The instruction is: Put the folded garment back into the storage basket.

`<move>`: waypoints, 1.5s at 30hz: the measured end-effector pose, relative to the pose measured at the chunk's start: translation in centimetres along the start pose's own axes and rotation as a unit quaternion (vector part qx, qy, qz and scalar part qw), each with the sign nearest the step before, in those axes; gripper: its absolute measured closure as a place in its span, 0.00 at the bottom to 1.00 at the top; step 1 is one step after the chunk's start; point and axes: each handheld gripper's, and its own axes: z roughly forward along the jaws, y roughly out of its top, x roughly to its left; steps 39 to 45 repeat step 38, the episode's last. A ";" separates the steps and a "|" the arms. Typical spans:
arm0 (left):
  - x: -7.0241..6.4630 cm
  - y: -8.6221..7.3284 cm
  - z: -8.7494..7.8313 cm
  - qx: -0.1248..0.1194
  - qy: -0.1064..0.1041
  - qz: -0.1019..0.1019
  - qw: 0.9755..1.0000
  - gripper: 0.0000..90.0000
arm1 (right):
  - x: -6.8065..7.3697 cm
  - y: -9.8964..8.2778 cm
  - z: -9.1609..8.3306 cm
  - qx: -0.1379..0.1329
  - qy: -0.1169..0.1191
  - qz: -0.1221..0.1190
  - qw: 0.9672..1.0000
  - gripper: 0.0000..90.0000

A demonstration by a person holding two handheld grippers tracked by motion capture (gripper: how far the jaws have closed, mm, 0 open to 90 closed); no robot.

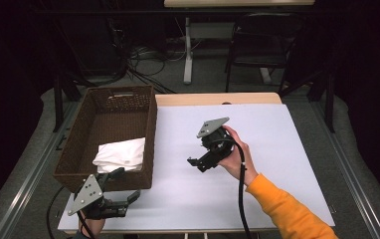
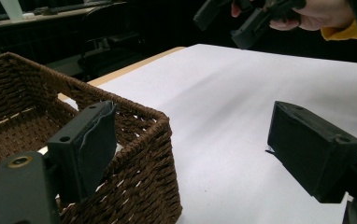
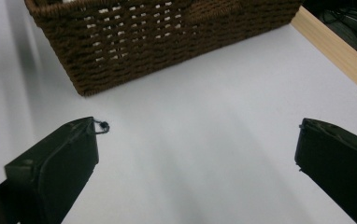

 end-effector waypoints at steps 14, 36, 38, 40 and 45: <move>0.0 0.0 0.1 0.001 -0.001 0.001 1.000 0.18 | 0.7 -4.8 -2.3 0.003 -0.023 0.020 1.000 0.00; 0.0 0.0 0.1 0.003 0.000 0.004 1.000 0.18 | 2.2 -9.8 -5.0 -0.040 -0.059 0.031 0.997 0.00; 0.0 0.1 0.2 0.003 0.000 0.005 1.000 0.18 | 2.4 -9.9 -5.1 -0.041 -0.058 0.030 0.997 0.00; 0.0 0.1 0.2 0.003 0.000 0.005 1.000 0.18 | 2.4 -9.9 -5.1 -0.041 -0.058 0.030 0.997 0.00; 0.0 0.1 0.2 0.003 0.000 0.005 1.000 0.18 | 2.4 -9.9 -5.1 -0.041 -0.058 0.030 0.997 0.00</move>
